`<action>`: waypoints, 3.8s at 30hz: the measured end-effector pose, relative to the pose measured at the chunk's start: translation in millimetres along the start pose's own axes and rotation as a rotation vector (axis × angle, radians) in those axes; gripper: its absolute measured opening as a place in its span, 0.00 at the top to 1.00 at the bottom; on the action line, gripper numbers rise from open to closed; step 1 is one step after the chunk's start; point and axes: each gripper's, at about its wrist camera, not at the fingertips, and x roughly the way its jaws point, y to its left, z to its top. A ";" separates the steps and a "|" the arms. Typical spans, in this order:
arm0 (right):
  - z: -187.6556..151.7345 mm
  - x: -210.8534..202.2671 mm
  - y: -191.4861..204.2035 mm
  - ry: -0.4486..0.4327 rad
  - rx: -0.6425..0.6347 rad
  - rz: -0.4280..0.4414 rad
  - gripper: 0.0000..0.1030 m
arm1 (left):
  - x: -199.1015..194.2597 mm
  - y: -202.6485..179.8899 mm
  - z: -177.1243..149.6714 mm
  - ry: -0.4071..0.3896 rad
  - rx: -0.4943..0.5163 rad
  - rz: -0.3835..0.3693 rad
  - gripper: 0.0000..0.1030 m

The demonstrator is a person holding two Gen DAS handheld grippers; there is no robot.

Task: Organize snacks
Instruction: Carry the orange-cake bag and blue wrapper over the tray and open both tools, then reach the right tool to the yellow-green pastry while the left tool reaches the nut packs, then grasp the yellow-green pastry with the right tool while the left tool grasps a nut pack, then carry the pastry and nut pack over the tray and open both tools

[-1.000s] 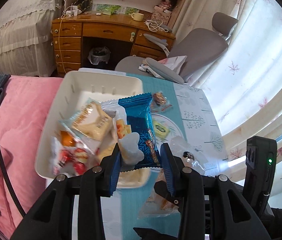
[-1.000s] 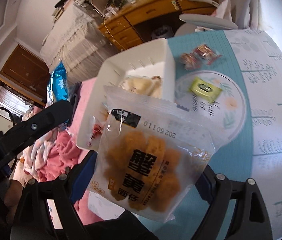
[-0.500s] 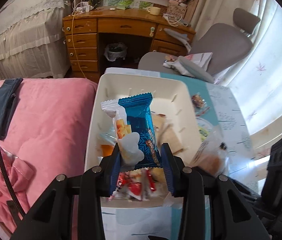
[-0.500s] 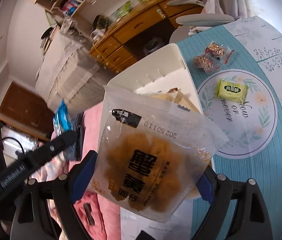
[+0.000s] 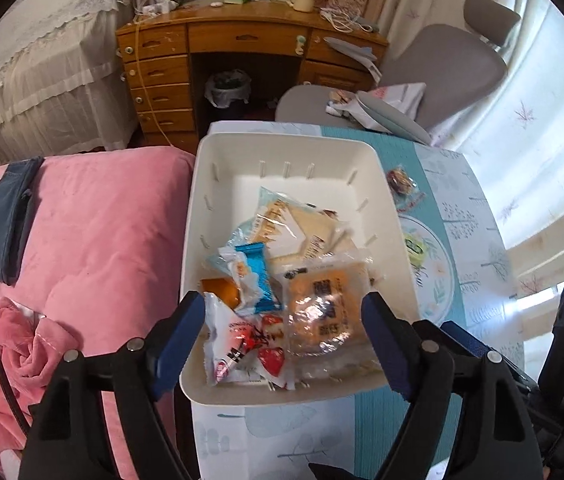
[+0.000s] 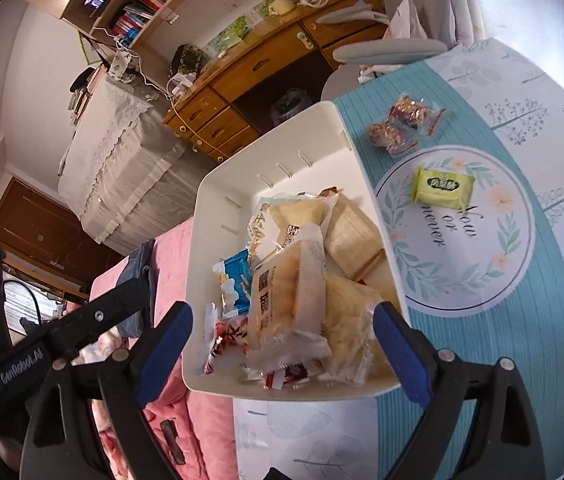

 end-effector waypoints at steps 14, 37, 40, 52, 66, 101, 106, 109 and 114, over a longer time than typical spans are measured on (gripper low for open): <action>-2.7 -39.2 -41.0 -0.014 -0.012 -0.190 0.11 | 0.6 -66.8 53.3 0.080 0.175 -0.052 0.23; 62.4 9.2 -99.2 -0.173 -0.510 -0.365 0.11 | 116.0 -226.1 162.1 0.272 0.564 0.126 0.14; 68.2 25.2 -104.8 -0.163 -0.559 -0.347 0.11 | 139.7 -239.3 170.6 0.282 0.584 0.161 0.14; 74.1 77.8 -113.6 -0.094 -0.768 -0.284 0.22 | 241.1 -276.0 186.1 0.378 0.600 0.208 0.14; 73.4 109.3 -126.8 -0.008 -0.726 -0.205 0.47 | 337.1 -279.0 183.1 0.520 0.570 0.229 0.15; 60.6 84.4 -128.2 0.272 -0.549 -0.265 0.63 | 218.9 -254.3 170.2 0.453 0.368 0.100 0.49; 63.6 65.3 -147.7 0.332 -0.366 -0.264 0.63 | 177.0 -231.5 163.0 0.429 0.312 0.093 0.49; 65.0 54.6 -160.0 0.357 -0.225 -0.260 0.63 | 154.6 -211.9 154.1 0.422 0.276 0.083 0.49; 62.3 38.6 -175.1 0.364 -0.046 -0.244 0.63 | 126.5 -178.3 136.3 0.419 0.239 0.079 0.49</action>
